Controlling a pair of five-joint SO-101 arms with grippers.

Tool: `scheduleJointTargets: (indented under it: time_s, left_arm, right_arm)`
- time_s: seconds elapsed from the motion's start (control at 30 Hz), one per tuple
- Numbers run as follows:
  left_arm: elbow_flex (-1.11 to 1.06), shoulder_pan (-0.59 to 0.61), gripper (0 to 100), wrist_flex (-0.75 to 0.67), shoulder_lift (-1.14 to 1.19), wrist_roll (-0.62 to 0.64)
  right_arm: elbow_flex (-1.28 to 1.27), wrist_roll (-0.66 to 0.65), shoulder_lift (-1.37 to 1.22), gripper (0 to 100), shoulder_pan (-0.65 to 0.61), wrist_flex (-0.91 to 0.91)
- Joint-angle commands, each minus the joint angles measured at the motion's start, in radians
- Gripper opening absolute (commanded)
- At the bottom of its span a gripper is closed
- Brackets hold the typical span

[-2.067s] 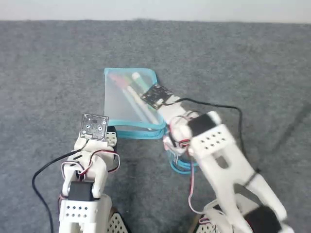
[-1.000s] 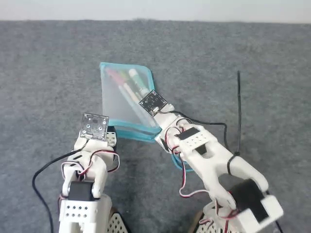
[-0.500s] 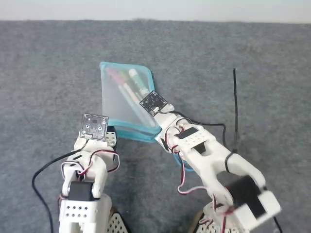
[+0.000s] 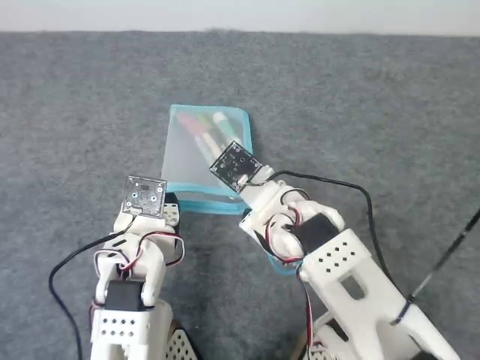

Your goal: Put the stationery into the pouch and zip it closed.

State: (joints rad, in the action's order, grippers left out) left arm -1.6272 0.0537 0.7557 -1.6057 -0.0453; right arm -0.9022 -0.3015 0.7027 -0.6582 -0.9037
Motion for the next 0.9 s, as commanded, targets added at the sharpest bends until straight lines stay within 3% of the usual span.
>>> scheduleJointTargets:
  time_s: [0.0,0.27,0.43,0.87]
  left_arm:
    - [0.013,-0.014,1,-0.031,0.011,-0.015]
    - [0.027,-0.044,1,-0.02,0.015,-0.026]
    - [0.03,-0.049,1,-0.005,0.015,-0.026]
    - [0.027,-0.043,1,-0.015,0.015,-0.026]
  right_arm:
    - [0.052,-0.048,0.067,0.6,-0.044,-0.016]
    - [0.278,-0.112,0.099,0.6,-0.242,-0.22]
    - [0.324,-0.137,0.108,0.6,-0.337,-0.252]
    - [0.308,-0.16,0.315,0.6,-0.42,-0.32]
